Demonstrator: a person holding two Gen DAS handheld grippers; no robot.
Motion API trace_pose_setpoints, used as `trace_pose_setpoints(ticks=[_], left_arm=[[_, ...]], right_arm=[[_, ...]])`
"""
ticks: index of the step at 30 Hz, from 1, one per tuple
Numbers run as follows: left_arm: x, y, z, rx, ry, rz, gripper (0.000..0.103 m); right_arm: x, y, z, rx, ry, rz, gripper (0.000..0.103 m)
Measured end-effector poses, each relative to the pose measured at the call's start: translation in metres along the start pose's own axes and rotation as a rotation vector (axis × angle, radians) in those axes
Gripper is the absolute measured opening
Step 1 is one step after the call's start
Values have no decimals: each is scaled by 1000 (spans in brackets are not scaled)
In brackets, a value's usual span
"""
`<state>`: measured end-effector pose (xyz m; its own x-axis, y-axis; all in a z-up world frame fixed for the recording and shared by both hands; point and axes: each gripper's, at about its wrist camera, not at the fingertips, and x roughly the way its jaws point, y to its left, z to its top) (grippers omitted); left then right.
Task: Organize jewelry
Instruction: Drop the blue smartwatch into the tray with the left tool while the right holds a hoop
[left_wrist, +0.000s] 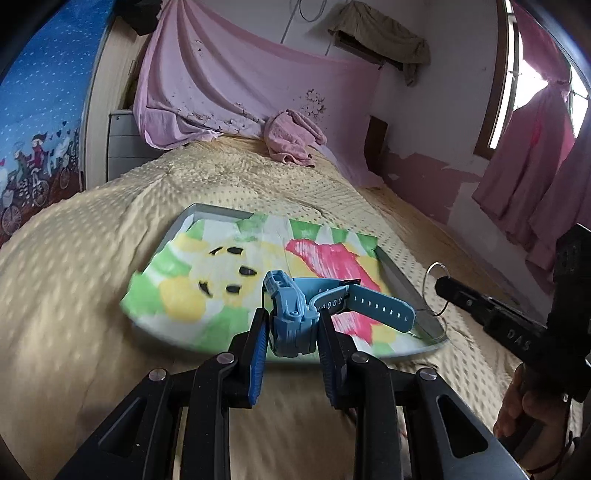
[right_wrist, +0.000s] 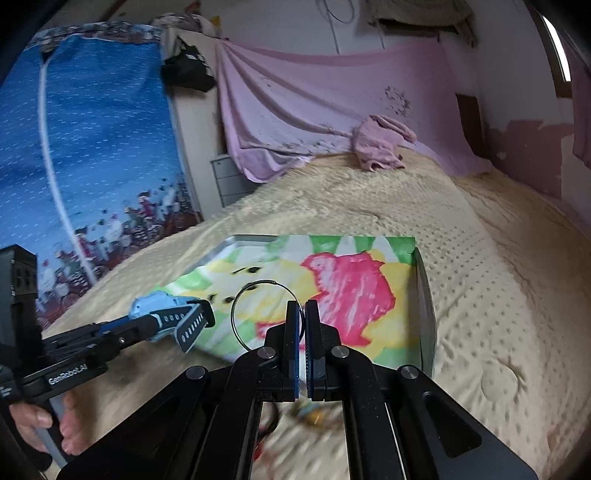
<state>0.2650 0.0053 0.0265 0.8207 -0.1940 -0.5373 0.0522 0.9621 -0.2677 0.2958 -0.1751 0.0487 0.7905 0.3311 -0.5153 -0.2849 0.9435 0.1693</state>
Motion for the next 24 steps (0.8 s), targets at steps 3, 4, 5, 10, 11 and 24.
trace_pose_setpoints(ticks=[3, 4, 5, 10, 11, 24], left_arm=[[25, -1, 6, 9, 34, 14, 24], [33, -1, 7, 12, 51, 22, 24], [40, -2, 7, 13, 67, 33, 24], [67, 2, 1, -6, 168, 61, 25], [67, 1, 0, -5, 166, 56, 28], [39, -10, -15, 14, 56, 41, 67]], right_arm=[[29, -10, 2, 22, 23, -20, 3], [36, -12, 0, 27, 30, -25, 3], [45, -15, -1, 37, 44, -33, 3], [76, -24, -16, 65, 115, -48, 3], [80, -25, -18, 68, 127, -49, 3], [83, -42, -38, 105, 191, -45, 7]])
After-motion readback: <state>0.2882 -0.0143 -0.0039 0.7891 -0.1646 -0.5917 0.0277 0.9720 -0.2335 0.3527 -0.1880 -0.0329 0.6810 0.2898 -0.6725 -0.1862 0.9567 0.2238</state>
